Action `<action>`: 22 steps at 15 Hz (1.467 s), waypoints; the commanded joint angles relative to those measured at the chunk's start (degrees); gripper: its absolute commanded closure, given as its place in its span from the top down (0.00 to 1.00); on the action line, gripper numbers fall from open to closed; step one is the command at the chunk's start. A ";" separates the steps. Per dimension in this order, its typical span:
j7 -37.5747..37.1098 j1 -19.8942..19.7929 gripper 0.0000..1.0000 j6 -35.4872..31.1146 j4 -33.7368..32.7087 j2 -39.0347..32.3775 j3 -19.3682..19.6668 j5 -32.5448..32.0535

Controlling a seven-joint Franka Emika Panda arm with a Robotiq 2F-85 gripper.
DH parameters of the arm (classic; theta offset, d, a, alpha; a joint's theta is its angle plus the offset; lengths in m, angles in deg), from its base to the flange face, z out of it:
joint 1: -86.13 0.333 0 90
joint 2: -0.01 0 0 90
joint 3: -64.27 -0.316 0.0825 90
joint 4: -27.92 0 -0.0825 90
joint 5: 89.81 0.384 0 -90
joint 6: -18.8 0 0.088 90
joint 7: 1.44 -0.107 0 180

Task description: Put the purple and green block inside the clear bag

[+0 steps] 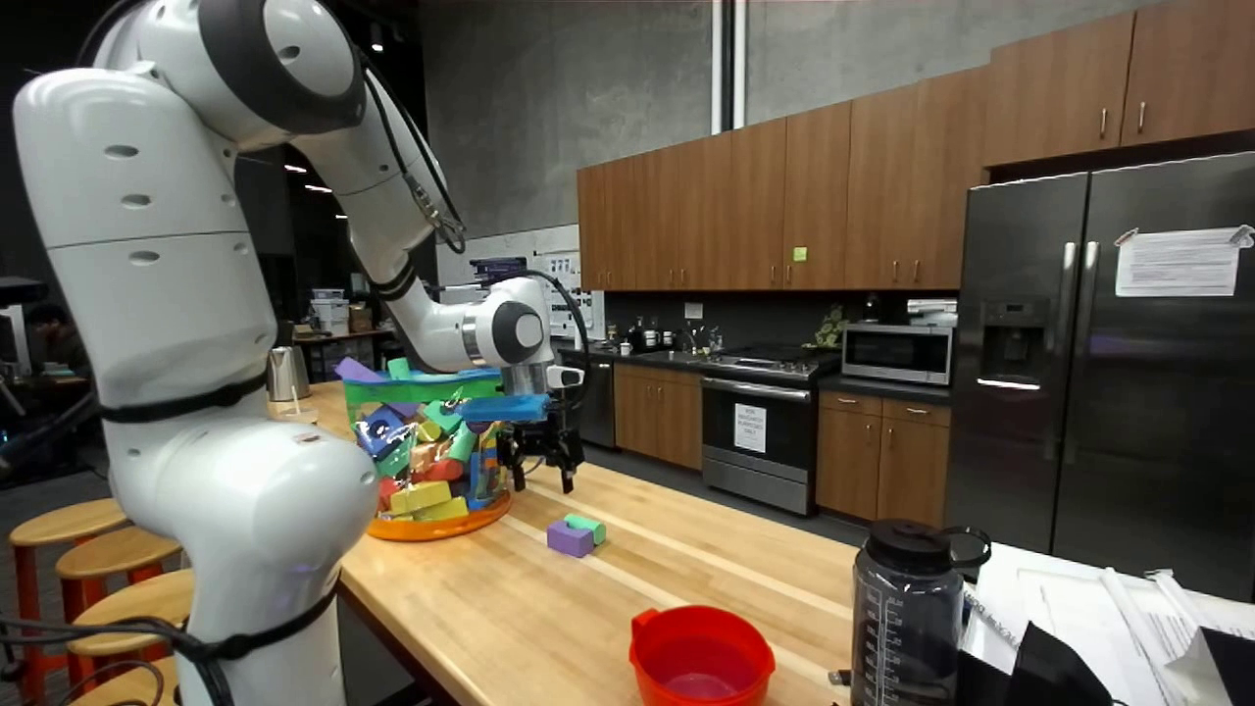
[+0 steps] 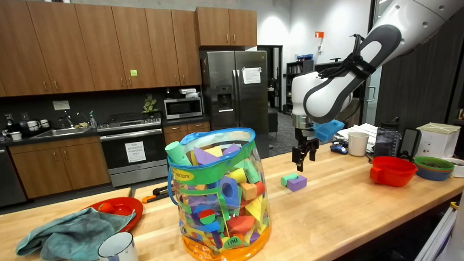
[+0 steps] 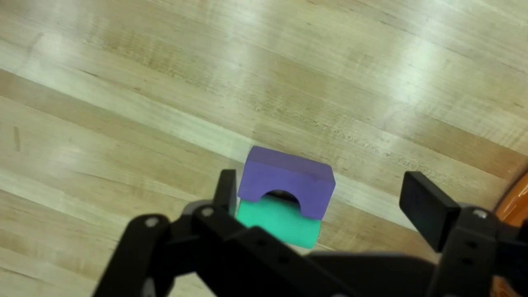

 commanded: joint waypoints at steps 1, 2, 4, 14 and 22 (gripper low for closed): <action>-2.34 -0.61 1.00 -4.38 0.02 -2.53 -0.11 -1.55; -3.06 -0.77 1.00 -5.49 0.08 -3.26 -0.16 -2.35; -3.50 -0.73 1.00 -6.12 -0.28 -4.46 -0.12 -3.35; -2.80 1.44 1.00 -8.20 -0.47 -7.43 -1.06 -0.56; -3.34 1.89 1.00 -18.82 -1.67 -13.15 -0.39 -0.51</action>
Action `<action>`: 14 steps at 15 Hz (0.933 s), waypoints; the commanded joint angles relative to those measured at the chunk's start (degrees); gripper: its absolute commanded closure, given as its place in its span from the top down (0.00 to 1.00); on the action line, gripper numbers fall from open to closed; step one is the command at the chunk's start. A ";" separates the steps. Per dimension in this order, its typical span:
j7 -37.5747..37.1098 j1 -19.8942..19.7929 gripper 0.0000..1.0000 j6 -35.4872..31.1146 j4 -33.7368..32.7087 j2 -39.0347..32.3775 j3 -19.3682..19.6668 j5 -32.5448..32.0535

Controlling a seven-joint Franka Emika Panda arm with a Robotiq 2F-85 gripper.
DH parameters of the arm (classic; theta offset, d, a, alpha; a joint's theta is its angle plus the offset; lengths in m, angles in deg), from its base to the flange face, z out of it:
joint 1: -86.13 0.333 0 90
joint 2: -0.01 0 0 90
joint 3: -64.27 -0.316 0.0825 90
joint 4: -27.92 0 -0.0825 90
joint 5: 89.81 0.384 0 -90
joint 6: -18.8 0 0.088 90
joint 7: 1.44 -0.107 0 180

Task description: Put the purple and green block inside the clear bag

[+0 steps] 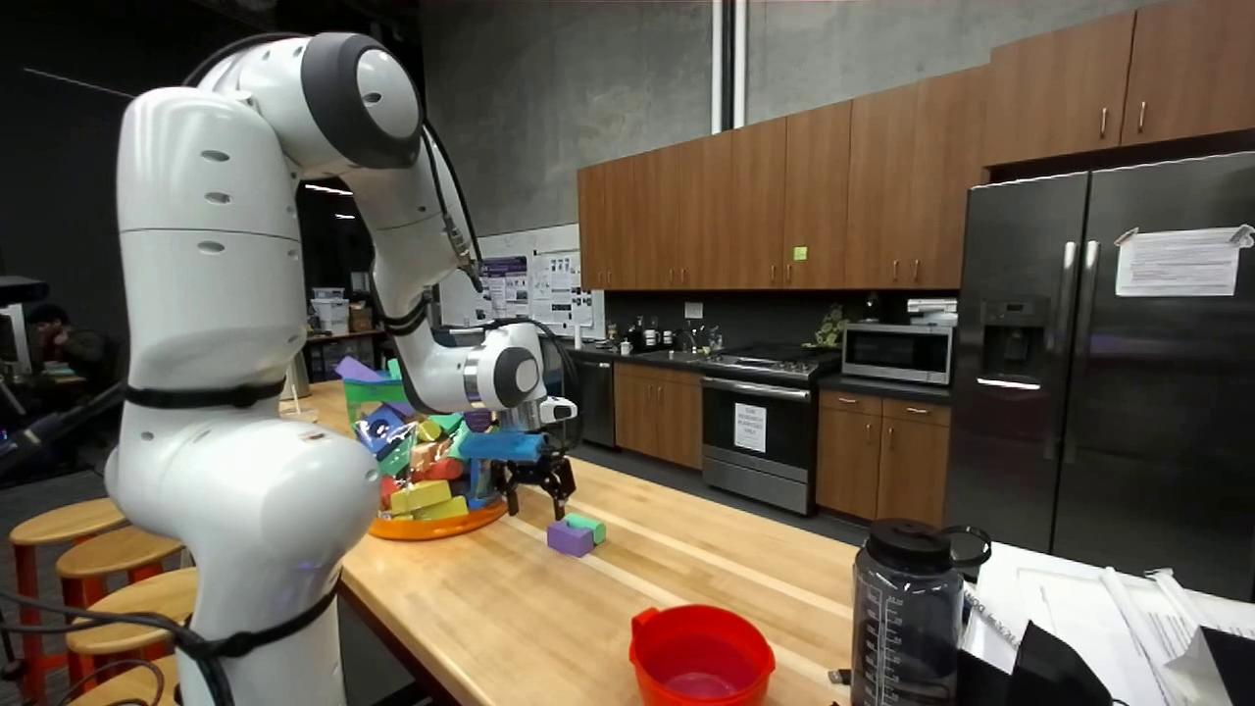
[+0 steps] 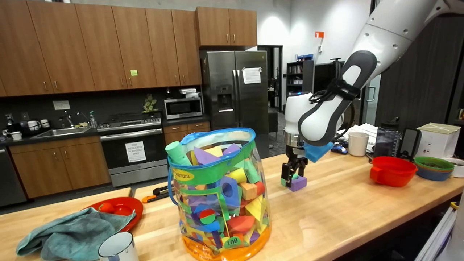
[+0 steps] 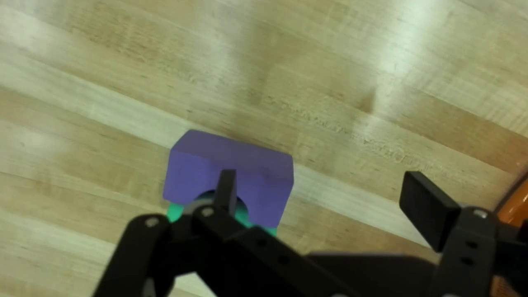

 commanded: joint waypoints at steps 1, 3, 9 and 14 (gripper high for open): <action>0.33 -0.03 1.00 -6.52 -1.59 -2.76 0.60 0.98; 2.51 -0.16 1.00 -11.45 -2.39 -4.85 0.41 3.67; -11.22 2.18 1.00 -9.59 -3.13 -5.28 8.36 -13.95; -18.33 2.33 1.00 -6.81 -4.29 -5.85 10.46 -22.03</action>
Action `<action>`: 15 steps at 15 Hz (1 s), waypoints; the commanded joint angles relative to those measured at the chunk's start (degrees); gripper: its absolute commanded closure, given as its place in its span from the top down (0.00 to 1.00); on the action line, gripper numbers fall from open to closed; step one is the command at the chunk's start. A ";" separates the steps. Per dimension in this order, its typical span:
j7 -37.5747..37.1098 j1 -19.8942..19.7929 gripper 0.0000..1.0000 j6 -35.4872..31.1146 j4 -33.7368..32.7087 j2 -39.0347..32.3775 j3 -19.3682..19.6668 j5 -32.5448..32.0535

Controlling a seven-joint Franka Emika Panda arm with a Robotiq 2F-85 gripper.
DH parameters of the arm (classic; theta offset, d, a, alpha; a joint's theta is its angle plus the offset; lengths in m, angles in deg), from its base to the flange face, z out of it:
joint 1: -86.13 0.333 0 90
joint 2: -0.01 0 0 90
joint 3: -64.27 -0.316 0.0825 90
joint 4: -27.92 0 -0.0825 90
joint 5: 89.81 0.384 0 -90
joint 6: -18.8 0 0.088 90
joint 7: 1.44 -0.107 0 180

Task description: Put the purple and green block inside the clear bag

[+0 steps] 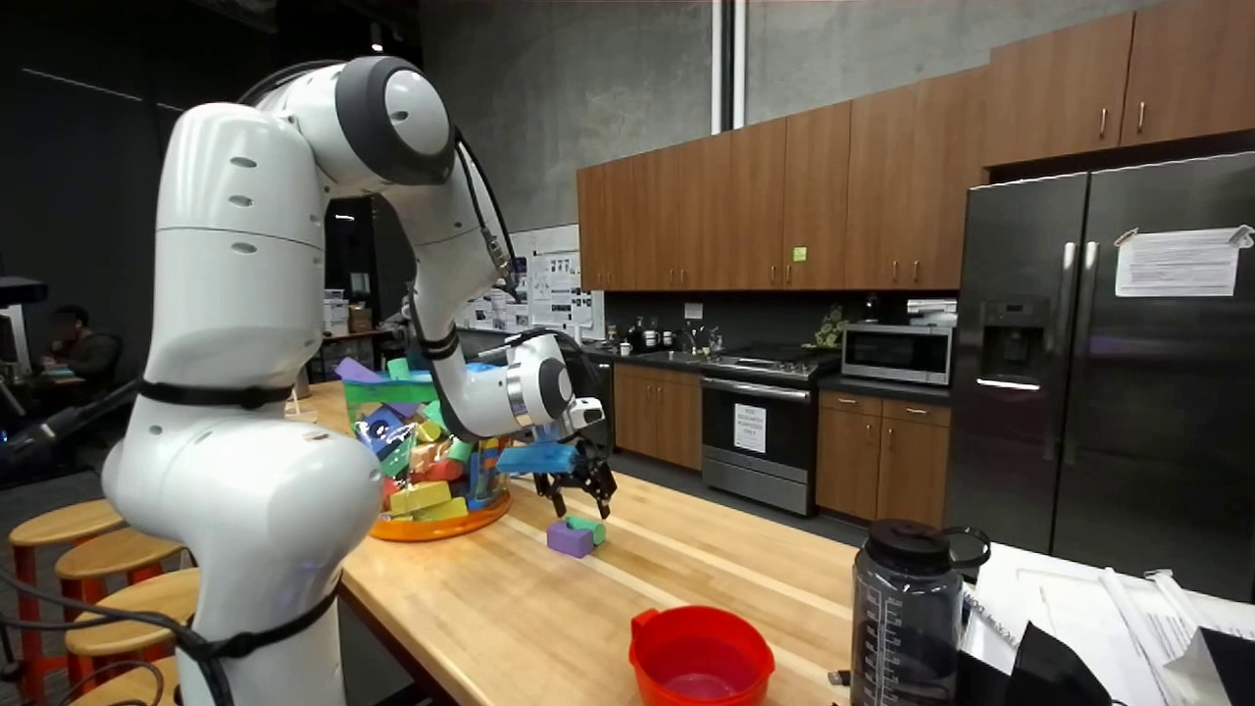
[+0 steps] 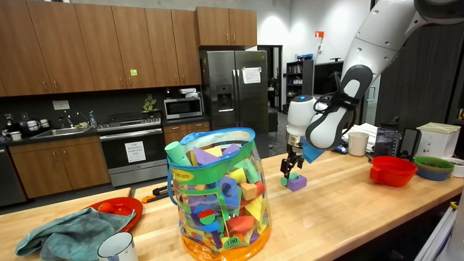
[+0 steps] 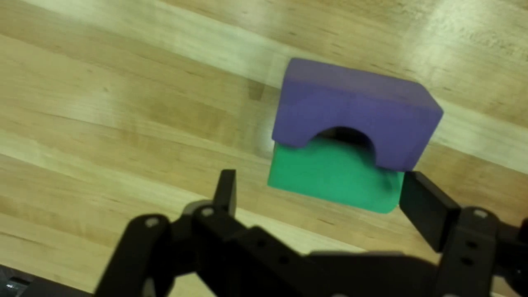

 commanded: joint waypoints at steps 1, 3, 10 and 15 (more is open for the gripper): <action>-3.77 1.04 1.00 2.76 -0.94 -0.34 0.64 -2.53; -3.75 1.23 1.00 3.37 -0.62 -0.76 0.00 -1.21; -2.79 2.02 1.00 1.83 -0.70 -2.44 -2.76 4.29; -2.69 3.07 1.00 2.64 -1.04 -2.75 -1.87 5.60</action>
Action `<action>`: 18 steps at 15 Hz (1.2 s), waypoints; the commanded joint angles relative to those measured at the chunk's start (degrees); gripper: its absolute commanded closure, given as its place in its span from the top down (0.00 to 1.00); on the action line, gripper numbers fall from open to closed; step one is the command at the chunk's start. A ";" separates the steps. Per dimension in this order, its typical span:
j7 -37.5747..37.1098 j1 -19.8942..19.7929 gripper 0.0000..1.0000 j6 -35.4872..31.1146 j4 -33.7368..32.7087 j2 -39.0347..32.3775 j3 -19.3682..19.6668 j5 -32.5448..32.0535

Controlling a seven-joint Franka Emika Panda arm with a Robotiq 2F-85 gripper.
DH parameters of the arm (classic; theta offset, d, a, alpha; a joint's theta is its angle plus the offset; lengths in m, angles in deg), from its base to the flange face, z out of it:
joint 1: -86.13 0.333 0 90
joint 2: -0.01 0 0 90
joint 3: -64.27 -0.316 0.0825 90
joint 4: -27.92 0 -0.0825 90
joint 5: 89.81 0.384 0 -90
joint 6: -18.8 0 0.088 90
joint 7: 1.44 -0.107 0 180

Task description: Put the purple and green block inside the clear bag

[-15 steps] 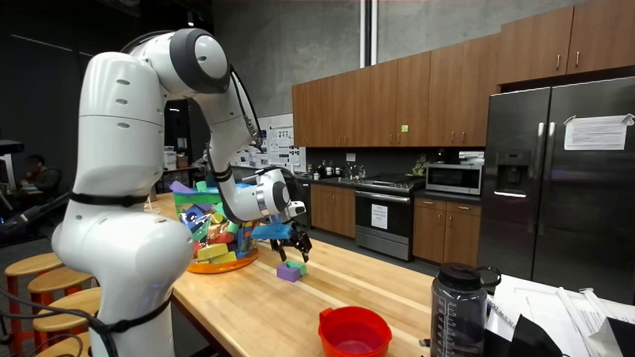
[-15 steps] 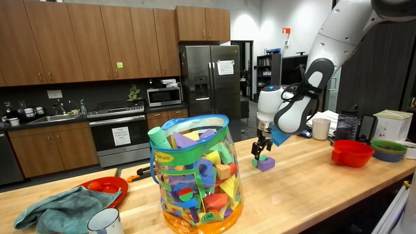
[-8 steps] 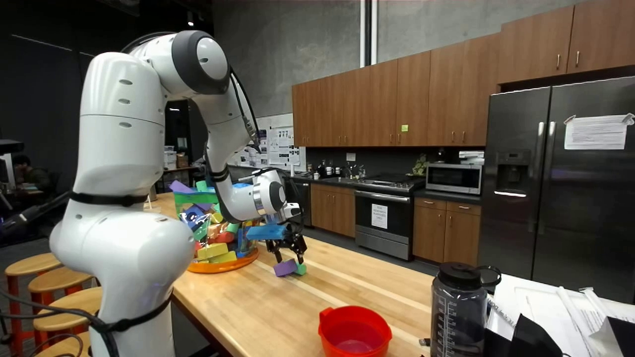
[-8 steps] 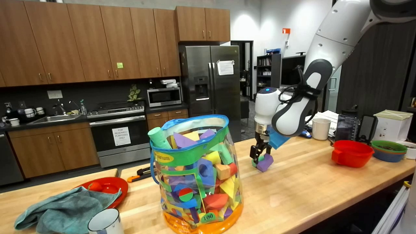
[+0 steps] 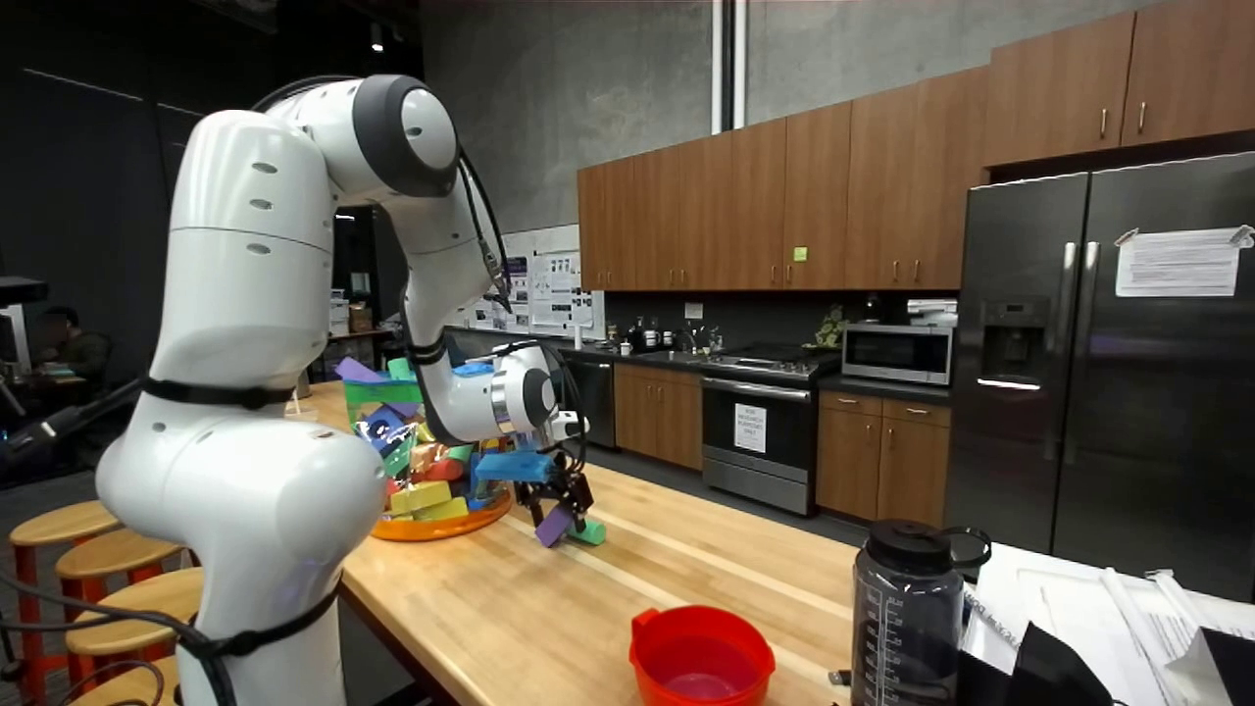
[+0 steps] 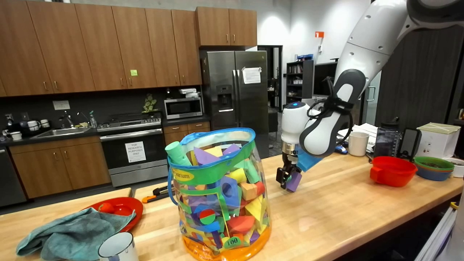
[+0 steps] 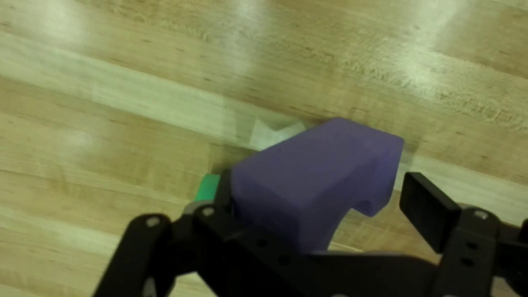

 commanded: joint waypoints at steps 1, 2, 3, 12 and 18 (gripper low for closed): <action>-0.06 0.62 0.75 0.36 -0.49 -0.14 0.67 1.13; -0.06 0.67 0.74 0.62 -0.57 -0.10 0.70 1.18; -0.01 0.68 0.68 0.64 -0.65 -0.16 0.67 1.41; -0.69 1.47 0.20 5.57 -1.99 2.42 1.16 -0.71; 0.78 1.56 0.15 12.25 -3.51 6.97 -1.79 -0.29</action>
